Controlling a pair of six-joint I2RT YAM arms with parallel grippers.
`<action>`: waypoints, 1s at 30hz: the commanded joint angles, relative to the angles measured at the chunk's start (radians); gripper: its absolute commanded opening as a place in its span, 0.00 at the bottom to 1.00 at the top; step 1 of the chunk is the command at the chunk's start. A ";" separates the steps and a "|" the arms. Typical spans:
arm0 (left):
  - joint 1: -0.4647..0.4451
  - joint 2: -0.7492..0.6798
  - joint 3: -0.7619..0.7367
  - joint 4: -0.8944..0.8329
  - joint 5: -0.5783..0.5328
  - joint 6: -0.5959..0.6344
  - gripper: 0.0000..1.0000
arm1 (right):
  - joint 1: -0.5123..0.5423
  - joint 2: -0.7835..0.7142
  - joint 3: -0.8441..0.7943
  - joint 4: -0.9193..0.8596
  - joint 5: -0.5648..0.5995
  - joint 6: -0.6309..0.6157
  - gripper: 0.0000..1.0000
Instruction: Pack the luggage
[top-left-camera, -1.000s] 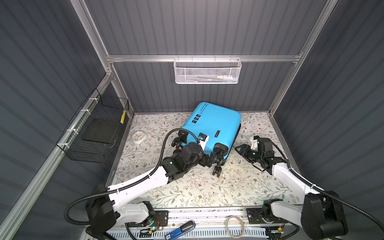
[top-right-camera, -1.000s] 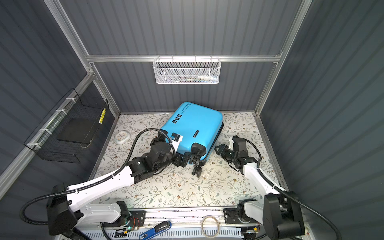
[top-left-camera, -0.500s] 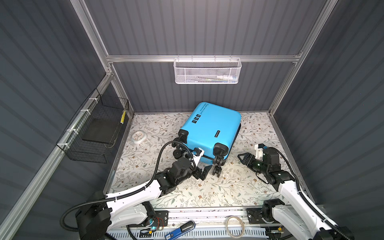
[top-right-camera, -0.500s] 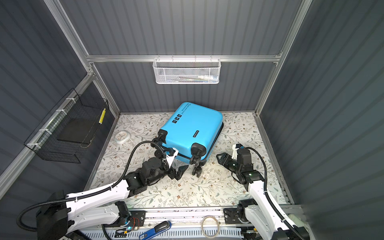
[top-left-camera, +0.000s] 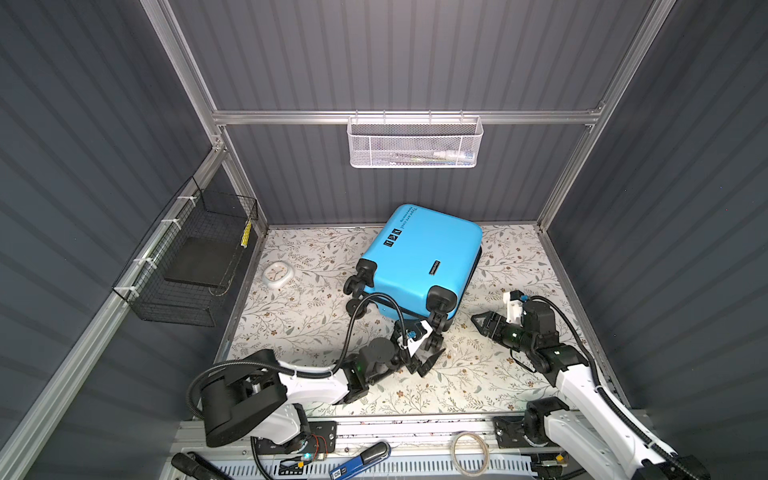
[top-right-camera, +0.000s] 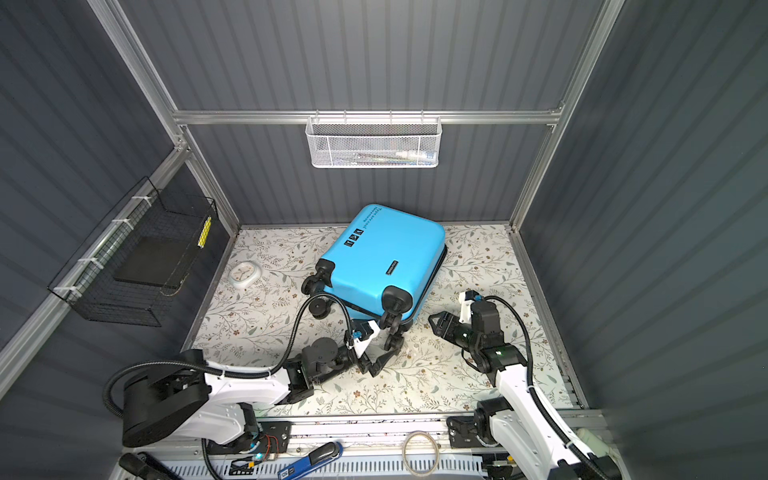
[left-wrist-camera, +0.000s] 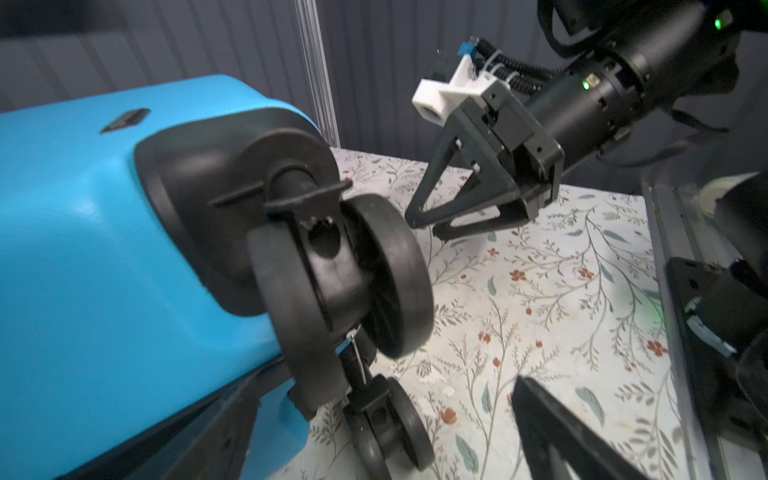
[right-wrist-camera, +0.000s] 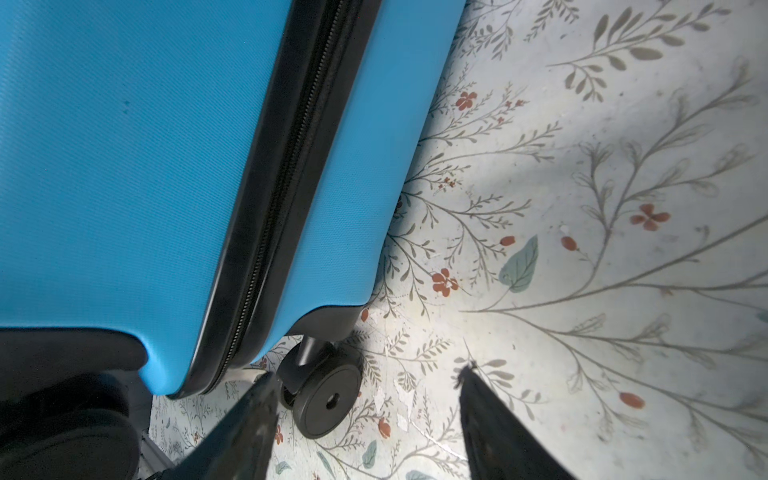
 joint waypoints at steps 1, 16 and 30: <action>-0.026 0.075 -0.014 0.319 -0.135 0.024 0.98 | 0.010 -0.002 -0.015 0.005 0.000 -0.038 0.70; -0.065 0.264 0.049 0.531 -0.256 0.001 0.68 | 0.038 0.014 -0.026 0.031 0.017 -0.036 0.70; -0.065 0.305 0.078 0.509 -0.296 -0.021 0.69 | 0.041 -0.011 -0.038 0.024 0.020 -0.033 0.69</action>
